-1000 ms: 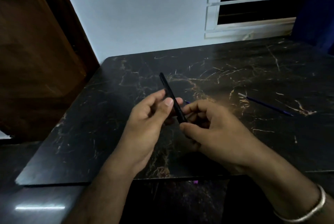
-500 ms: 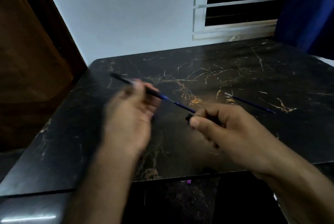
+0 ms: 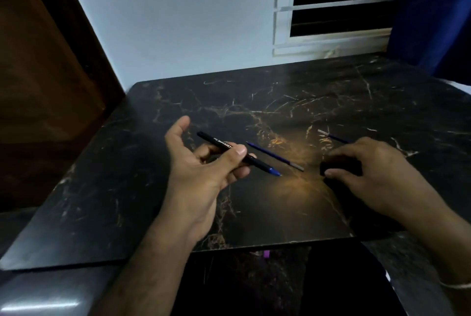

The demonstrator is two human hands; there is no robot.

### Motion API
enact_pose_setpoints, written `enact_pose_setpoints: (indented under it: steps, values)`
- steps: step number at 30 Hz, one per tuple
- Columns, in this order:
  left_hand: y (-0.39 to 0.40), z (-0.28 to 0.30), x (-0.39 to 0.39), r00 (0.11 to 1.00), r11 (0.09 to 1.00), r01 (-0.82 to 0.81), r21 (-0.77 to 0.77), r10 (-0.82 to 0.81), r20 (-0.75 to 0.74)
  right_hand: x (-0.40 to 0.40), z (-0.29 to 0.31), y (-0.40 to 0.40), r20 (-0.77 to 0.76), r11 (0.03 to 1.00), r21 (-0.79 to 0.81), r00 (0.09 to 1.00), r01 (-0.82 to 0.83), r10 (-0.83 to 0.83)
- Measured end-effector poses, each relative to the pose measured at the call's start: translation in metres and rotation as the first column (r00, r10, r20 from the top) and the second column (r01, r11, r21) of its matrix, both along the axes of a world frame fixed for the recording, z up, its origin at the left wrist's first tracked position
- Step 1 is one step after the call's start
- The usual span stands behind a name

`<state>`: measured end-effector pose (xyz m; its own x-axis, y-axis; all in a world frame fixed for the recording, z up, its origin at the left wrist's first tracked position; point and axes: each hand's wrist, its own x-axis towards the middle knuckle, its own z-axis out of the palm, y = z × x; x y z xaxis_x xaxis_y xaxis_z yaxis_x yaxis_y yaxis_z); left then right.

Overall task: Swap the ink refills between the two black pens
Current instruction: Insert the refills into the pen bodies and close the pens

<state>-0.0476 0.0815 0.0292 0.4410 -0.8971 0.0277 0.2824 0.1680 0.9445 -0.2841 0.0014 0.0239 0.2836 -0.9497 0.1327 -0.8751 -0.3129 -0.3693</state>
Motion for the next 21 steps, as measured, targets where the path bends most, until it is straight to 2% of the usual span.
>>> enact_pose_setpoints:
  steps: [2,3,4,6,9,12,14,16,18,19,21]
  values:
    - [0.001,0.001,-0.005,1.000,1.000,-0.004,-0.014,0.004,0.014,0.006,0.009,0.013,0.159,0.998,-0.059,0.987,-0.008,0.018]
    - [0.002,0.001,-0.007,1.000,1.000,-0.011,-0.019,0.012,0.024,0.012,0.014,0.022,0.301,0.999,-0.002,0.953,-0.035,0.034]
    - [0.001,0.001,-0.009,0.999,1.000,-0.018,-0.022,0.019,0.041,0.022,0.018,0.031,0.439,0.988,0.124,0.898,-0.096,0.032]
    - [0.003,-0.002,-0.014,0.995,1.000,-0.012,-0.025,0.015,0.100,0.040,0.017,0.046,0.636,0.898,0.353,0.771,-0.261,-0.026]
    - [0.007,-0.006,-0.019,0.983,1.000,0.012,-0.027,-0.007,0.182,0.052,0.008,0.049,0.740,0.825,0.450,0.660,-0.341,-0.131]
    - [0.012,-0.008,-0.013,0.961,0.998,0.049,-0.042,-0.036,0.274,0.051,0.007,0.046,0.806,0.810,0.445,0.566,-0.382,-0.175]
    - [0.015,-0.007,-0.008,0.952,0.997,0.072,-0.039,-0.057,0.301,0.050,0.005,0.046,0.836,0.851,0.337,0.544,-0.402,-0.074]
    - [0.017,-0.005,-0.005,0.962,0.996,0.090,-0.019,-0.082,0.262,0.049,0.000,0.043,0.758,0.929,0.039,0.617,-0.369,0.213]
    - [0.017,-0.005,-0.005,0.975,0.993,0.114,0.014,-0.115,0.193,0.048,-0.008,0.036,0.569,0.891,-0.281,0.685,-0.358,0.455]
    - [0.017,-0.007,-0.005,0.978,0.991,0.125,0.041,-0.130,0.163,0.047,-0.012,0.033,0.509,0.860,-0.356,0.696,-0.366,0.507]
    - [0.018,-0.012,-0.004,0.983,0.984,0.139,0.110,-0.150,0.104,0.047,-0.021,0.029,0.437,0.837,-0.404,0.726,-0.369,0.531]
